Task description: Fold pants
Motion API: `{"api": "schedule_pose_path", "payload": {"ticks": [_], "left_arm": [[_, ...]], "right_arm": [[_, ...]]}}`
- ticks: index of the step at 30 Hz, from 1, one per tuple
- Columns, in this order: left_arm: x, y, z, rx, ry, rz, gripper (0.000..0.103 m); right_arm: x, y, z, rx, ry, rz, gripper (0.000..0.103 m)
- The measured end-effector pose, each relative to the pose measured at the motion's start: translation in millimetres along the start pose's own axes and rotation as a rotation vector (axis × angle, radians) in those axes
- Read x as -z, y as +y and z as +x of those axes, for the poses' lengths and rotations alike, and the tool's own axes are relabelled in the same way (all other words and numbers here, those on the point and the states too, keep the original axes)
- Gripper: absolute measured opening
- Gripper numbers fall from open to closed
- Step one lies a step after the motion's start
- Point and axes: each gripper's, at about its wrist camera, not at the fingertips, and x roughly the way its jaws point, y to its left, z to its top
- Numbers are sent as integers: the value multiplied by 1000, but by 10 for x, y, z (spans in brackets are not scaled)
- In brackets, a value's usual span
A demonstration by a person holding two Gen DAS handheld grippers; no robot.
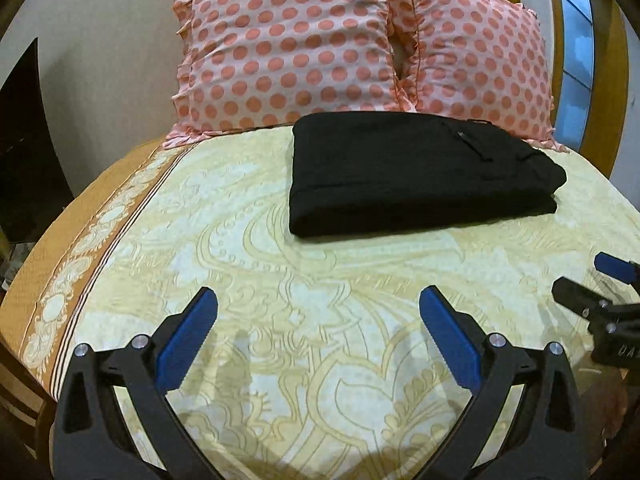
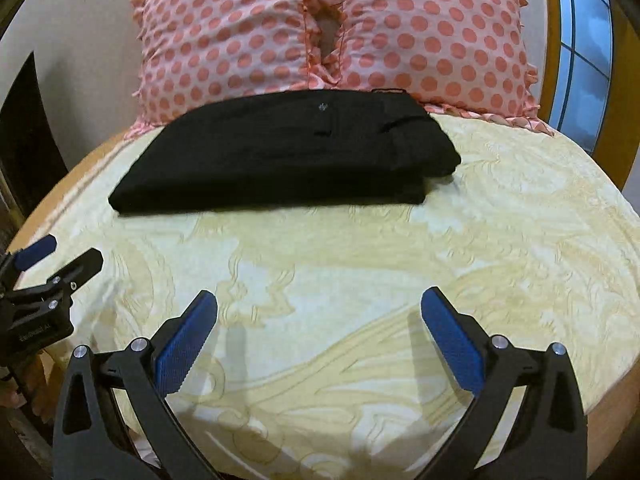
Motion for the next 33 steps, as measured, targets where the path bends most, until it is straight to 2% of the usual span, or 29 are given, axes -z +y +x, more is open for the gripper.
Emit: {"api": "schedule_pose_path", "payload": {"ticks": [3,8,12,33], "left_arm": [[42,-6,14,-6,4,0,101],[71,-39,39,26,14,-9,101],[112,-93,108,40,50,-10,101],[141,-91,116,30,47,-25,101]], "right_arm": [[37,22,40,9,11,5,102],[54,62,37,20,-4,2,102],[61,99,60,48,-11,-13,102],[16,109,104,50,-9,-28,102]]}}
